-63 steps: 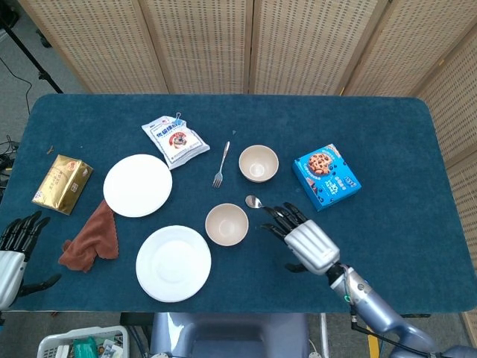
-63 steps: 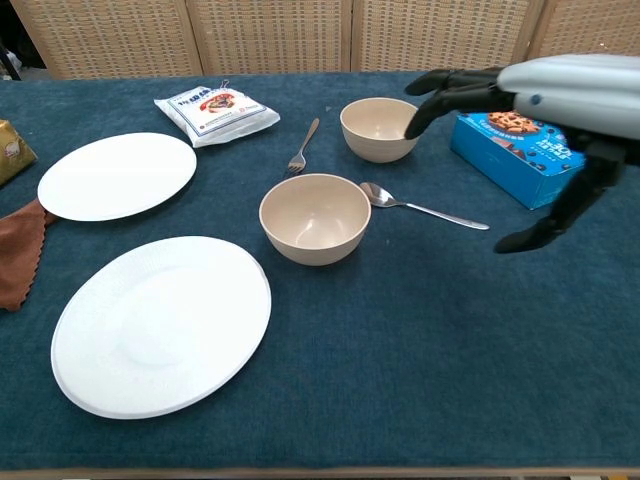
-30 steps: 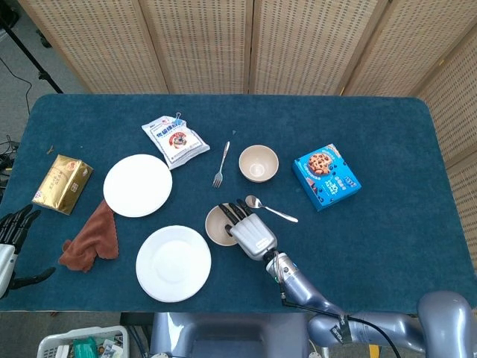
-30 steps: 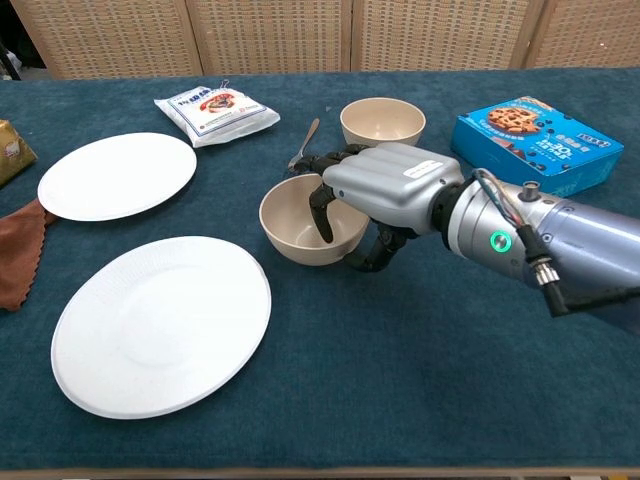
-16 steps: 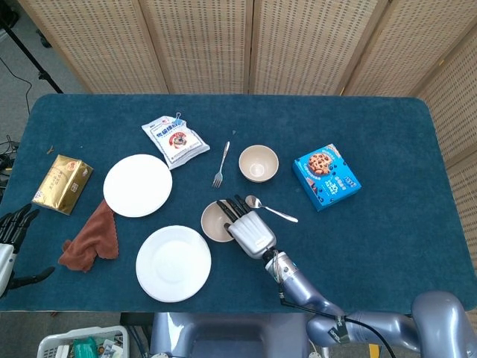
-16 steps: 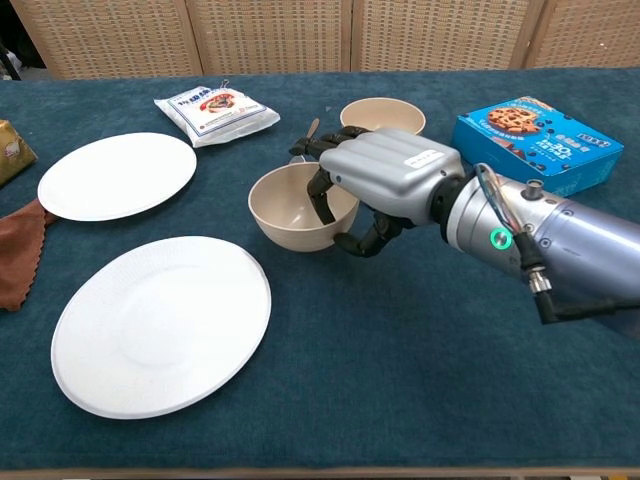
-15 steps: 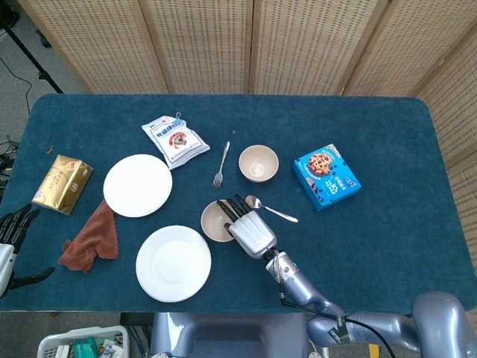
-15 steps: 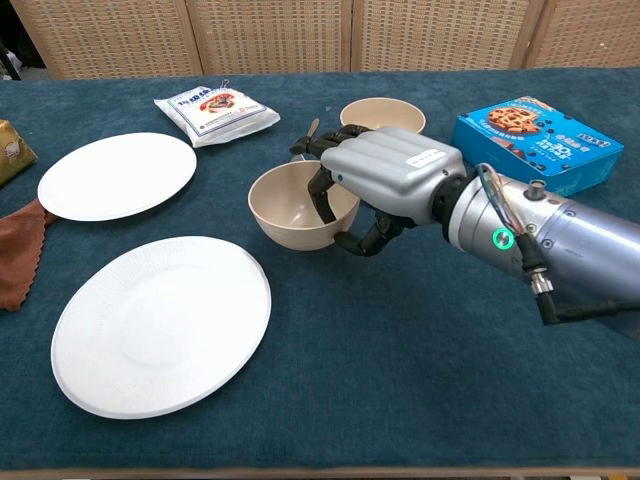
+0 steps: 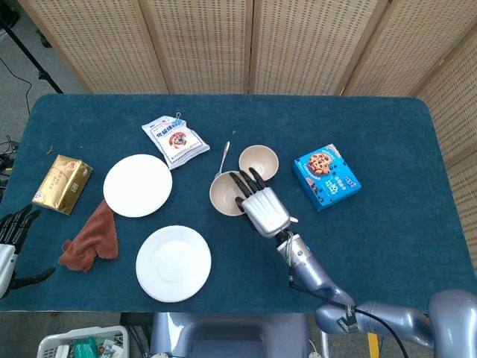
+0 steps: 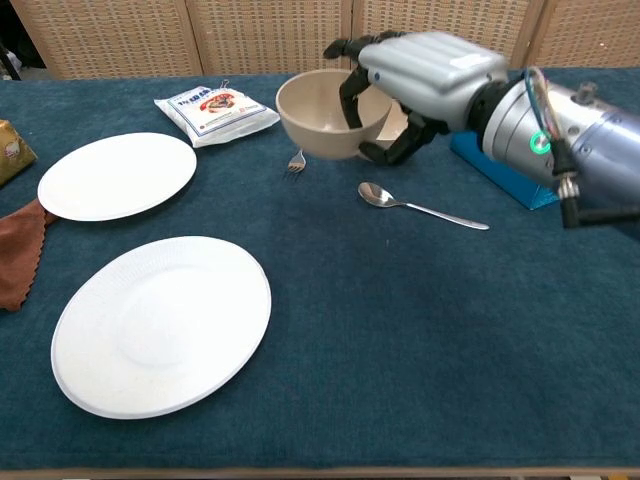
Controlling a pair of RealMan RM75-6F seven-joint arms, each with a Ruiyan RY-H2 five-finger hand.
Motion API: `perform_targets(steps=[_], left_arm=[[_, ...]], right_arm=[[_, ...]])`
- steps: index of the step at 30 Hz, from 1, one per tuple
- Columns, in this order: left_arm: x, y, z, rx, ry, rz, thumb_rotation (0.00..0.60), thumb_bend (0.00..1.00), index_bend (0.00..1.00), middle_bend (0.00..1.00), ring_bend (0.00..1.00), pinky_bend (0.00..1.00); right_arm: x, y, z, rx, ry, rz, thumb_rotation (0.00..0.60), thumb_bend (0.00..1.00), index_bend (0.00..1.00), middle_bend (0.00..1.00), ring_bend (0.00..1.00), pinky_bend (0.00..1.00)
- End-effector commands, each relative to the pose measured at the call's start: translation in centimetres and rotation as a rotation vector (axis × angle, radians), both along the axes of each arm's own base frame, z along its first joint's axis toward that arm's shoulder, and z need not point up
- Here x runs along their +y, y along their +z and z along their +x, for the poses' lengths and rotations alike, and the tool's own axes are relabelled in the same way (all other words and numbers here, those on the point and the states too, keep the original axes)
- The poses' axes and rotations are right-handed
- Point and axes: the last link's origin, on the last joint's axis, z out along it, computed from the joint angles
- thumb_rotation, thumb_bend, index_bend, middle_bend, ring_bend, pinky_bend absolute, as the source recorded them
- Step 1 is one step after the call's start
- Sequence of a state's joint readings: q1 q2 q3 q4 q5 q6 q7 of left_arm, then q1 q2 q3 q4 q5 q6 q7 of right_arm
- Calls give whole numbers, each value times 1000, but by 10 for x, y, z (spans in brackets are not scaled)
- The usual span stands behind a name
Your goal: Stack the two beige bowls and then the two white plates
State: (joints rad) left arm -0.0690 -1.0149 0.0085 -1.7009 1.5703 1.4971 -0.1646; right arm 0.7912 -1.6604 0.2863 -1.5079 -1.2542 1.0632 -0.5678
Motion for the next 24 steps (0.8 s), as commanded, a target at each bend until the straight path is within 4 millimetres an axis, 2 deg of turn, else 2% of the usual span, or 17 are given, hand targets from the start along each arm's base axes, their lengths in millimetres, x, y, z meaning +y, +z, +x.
perform_targets(steps=[1, 7, 13, 18, 24], left_arm=[[1, -2, 0, 3, 2, -5, 600, 2, 1, 0, 0, 0], [3, -4, 1, 11, 6, 0, 600, 3, 1, 0, 0, 0], [6, -4, -2, 18, 26, 7, 600, 2, 1, 0, 0, 0], [10, -6, -5, 26, 51, 9, 600, 3, 1, 0, 0, 0], [13, -9, -8, 35, 69, -1, 600, 2, 1, 0, 0, 0]], right_arm=[[-27, 19, 3, 2, -44, -57, 600, 555, 661, 52, 0, 0], [-70, 28, -3, 29, -144, -99, 600, 554, 660, 52, 0, 0], [-97, 17, -9, 65, -202, -116, 600, 554, 659, 52, 0, 0], [-112, 7, -12, 82, -246, -109, 600, 558, 661, 52, 0, 0], [-115, -2, -19, 94, -270, -82, 600, 579, 667, 56, 0, 0]])
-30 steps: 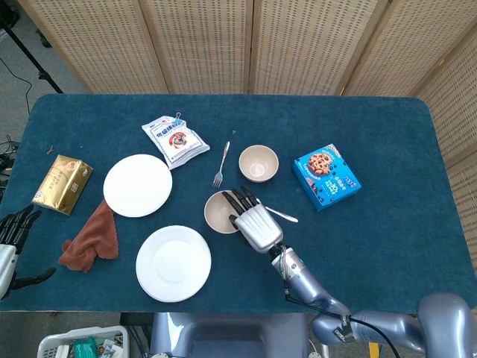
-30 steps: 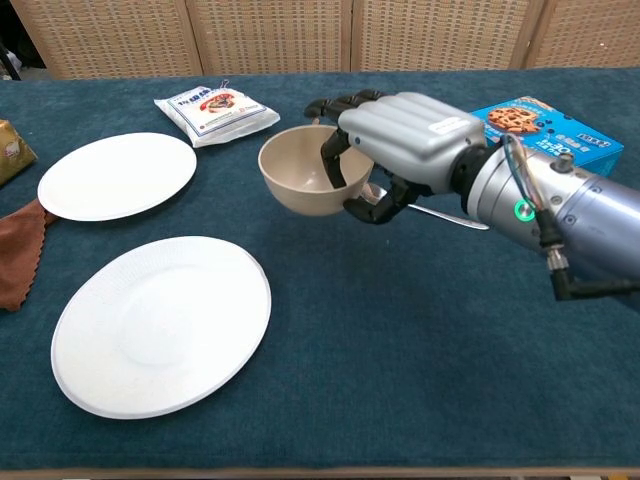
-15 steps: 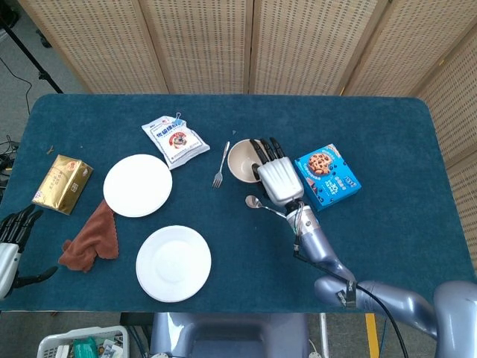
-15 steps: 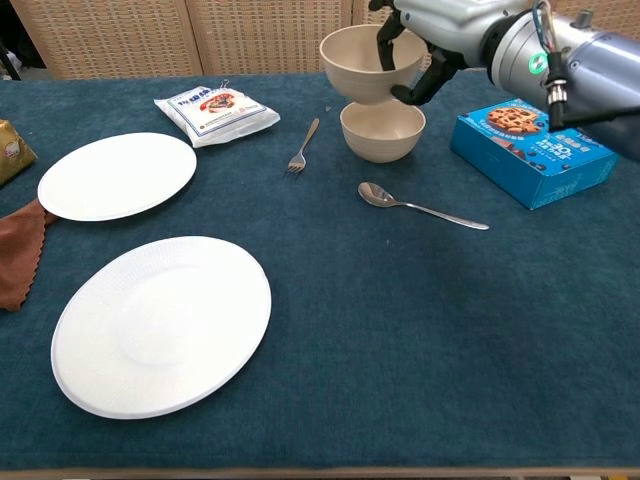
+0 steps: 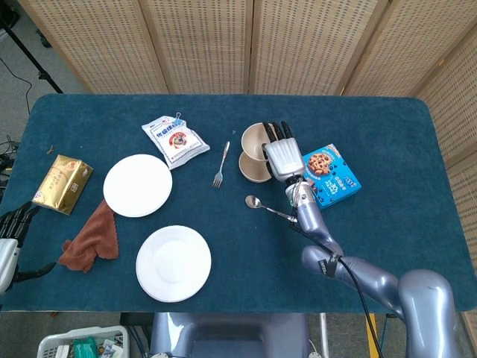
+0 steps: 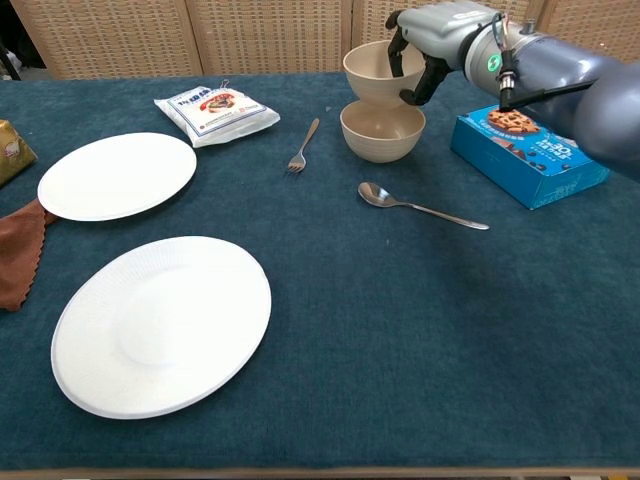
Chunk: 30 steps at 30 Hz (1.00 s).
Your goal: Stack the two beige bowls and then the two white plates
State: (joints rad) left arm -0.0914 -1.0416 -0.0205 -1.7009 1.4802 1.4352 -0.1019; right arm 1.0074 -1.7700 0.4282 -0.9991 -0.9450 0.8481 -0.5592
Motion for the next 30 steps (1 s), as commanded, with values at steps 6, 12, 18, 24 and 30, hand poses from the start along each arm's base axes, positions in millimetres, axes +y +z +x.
perform_targets(steps=[6, 12, 18, 24, 30], left_arm=[[1, -2, -2, 7, 12, -3, 600, 2, 1, 0, 0, 0], [2, -4, -1, 10, 6, -12, 600, 3, 1, 0, 0, 0], [3, -5, -1, 12, 4, -14, 600, 2, 1, 0, 0, 0], [3, -5, -1, 10, 7, -17, 600, 3, 1, 0, 0, 0], [4, -5, -2, 9, 9, -18, 600, 3, 1, 0, 0, 0]], right_arm=[[3, 2, 2, -34, 12, 10, 600, 579, 668, 57, 0, 0], [9, 5, 1, -31, 24, 26, 600, 579, 669, 58, 0, 0], [17, 0, -3, 6, 25, 62, 600, 579, 669, 58, 0, 0], [22, -7, -4, 12, 23, 85, 600, 578, 668, 58, 0, 0], [25, -12, -2, 10, 26, 99, 600, 579, 470, 22, 0, 0]])
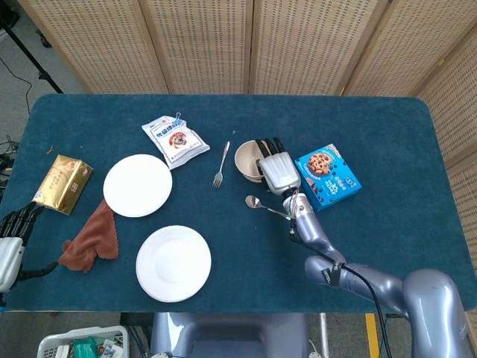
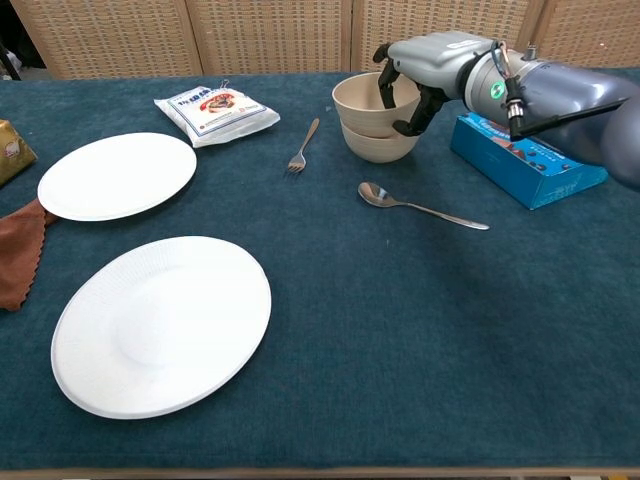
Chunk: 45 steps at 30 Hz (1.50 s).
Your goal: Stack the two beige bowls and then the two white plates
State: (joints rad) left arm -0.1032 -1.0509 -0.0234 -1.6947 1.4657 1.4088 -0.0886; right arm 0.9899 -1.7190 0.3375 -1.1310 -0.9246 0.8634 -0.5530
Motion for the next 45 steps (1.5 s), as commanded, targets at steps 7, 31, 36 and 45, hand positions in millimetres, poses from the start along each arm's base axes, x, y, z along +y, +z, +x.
perform_targets(steps=[7, 31, 36, 45], left_arm=[[0, 0, 0, -1, 0, -3, 600, 2, 1, 0, 0, 0], [0, -2, 1, -5, -2, -11, 600, 3, 1, 0, 0, 0], [0, -1, 0, -6, -2, -11, 600, 3, 1, 0, 0, 0], [0, -1, 1, -6, -3, -13, 600, 3, 20, 0, 0, 0]], right_arm=[[3, -1, -2, 15, -17, 47, 600, 581, 160, 0, 0, 0], [49, 4, 3, -4, 101, 78, 600, 618, 0, 0, 0, 0], [58, -4, -6, 13, 115, 102, 600, 618, 0, 0, 0, 0], [65, -19, -15, 37, 121, 128, 600, 634, 0, 0, 0, 0]])
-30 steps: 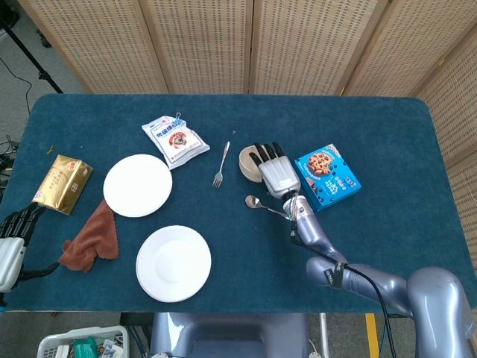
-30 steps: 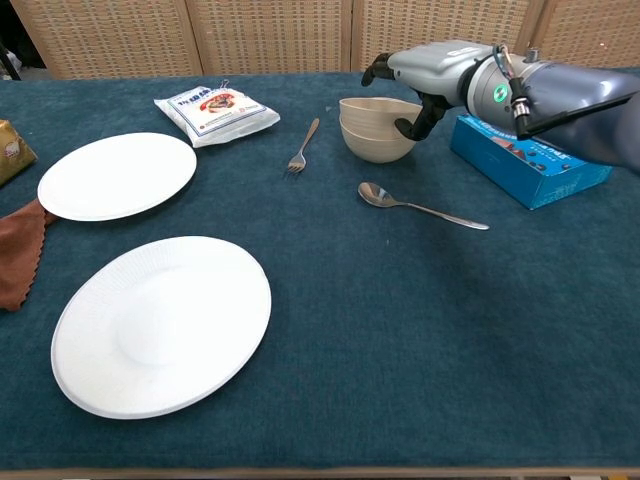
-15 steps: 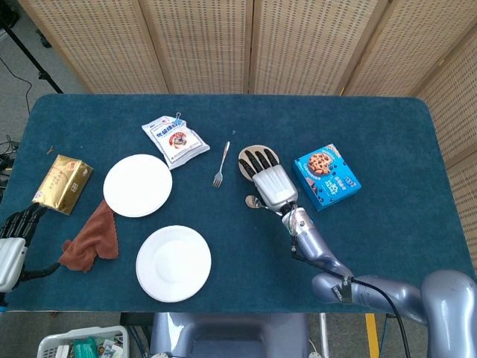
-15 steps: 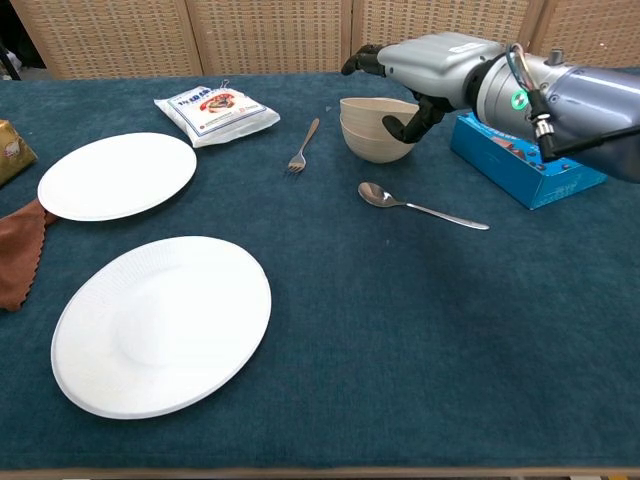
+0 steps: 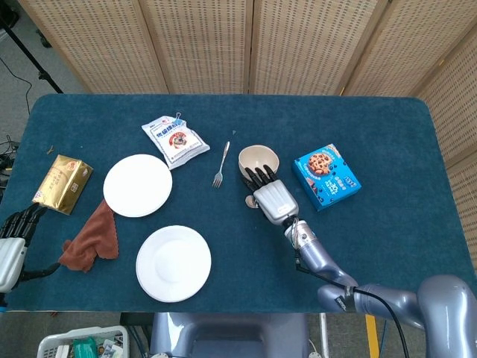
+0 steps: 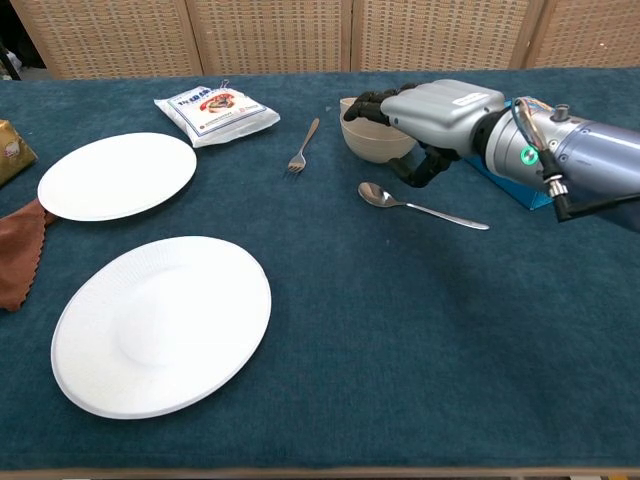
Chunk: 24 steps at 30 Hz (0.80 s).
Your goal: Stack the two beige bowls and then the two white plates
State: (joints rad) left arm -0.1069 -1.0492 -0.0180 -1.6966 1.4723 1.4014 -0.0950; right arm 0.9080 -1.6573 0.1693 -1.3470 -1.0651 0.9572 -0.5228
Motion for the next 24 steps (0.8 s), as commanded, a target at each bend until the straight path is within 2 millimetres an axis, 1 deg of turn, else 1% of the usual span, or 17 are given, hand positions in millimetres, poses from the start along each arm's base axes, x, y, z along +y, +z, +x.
perform_targets(steps=[1, 13, 20, 24], left_arm=[[0, 0, 0, 0, 0, 0, 600, 3, 20, 0, 0, 0], [0, 1, 0, -2, 2, 3, 600, 3, 20, 0, 0, 0], [0, 0, 0, -2, 1, 1, 600, 4, 20, 0, 0, 0], [0, 1, 0, -4, 1, 5, 600, 3, 20, 0, 0, 0]], right_arm=[[3, -5, -2, 6, 4, 7, 600, 634, 0, 0, 0, 0], [5, -18, -8, 18, 3, 16, 600, 635, 4, 0, 0, 0], [3, -20, -9, 18, -6, 14, 600, 633, 4, 0, 0, 0], [3, -15, -5, -9, 7, -3, 600, 634, 4, 0, 0, 0]])
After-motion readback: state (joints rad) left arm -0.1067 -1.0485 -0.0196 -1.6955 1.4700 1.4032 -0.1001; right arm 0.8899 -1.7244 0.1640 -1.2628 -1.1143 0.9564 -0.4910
